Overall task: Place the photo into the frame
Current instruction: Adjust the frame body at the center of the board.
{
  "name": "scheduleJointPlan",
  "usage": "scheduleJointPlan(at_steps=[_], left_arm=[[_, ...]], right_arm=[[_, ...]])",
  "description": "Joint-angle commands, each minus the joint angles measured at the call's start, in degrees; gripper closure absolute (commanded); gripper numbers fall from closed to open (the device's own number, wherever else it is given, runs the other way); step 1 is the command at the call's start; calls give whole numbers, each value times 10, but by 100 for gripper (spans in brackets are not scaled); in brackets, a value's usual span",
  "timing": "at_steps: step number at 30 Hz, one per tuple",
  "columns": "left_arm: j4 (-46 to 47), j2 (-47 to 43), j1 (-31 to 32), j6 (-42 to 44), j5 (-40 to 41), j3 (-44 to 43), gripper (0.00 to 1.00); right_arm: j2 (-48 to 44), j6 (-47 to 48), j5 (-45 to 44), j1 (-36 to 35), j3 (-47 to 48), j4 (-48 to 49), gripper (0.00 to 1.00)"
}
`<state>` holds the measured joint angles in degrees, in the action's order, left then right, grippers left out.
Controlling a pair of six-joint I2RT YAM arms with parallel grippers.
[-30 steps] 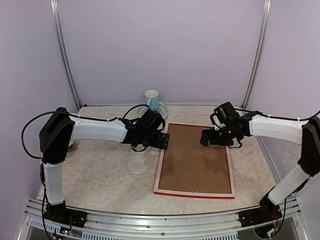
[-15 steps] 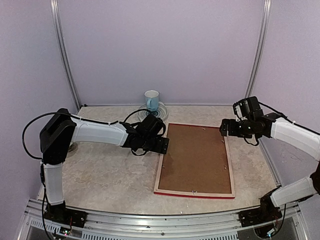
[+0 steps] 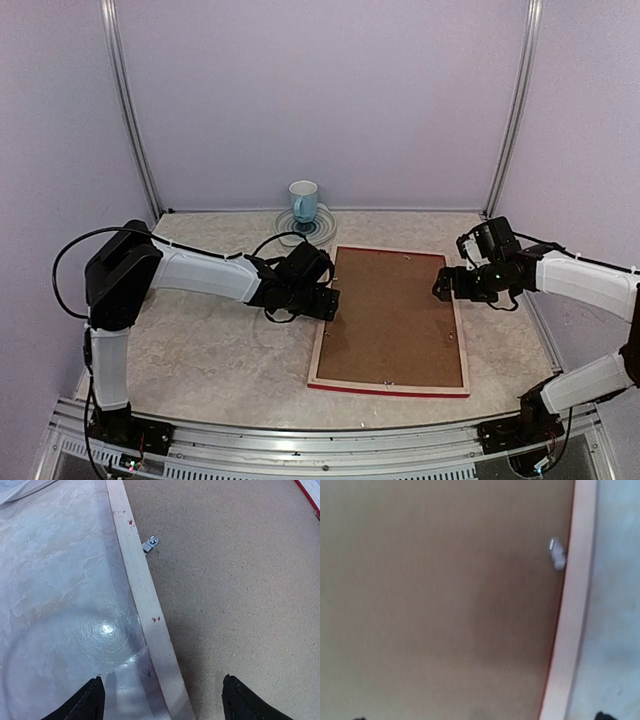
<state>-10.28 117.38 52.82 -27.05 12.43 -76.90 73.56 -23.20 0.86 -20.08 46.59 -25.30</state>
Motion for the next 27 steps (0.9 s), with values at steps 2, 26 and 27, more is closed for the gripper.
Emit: scheduleJointPlan(at_steps=[2,26,27], left_arm=[[25,12,1,-13,-12,19,22],[53,-32,-23,-40,-3,111,34],[56,-35,-23,-41,-6,115,35]], right_arm=[[-9,-19,52,5,-35,-7,1],[130,-59,103,4,-14,88,1],[135,-57,101,4,-7,86,1]])
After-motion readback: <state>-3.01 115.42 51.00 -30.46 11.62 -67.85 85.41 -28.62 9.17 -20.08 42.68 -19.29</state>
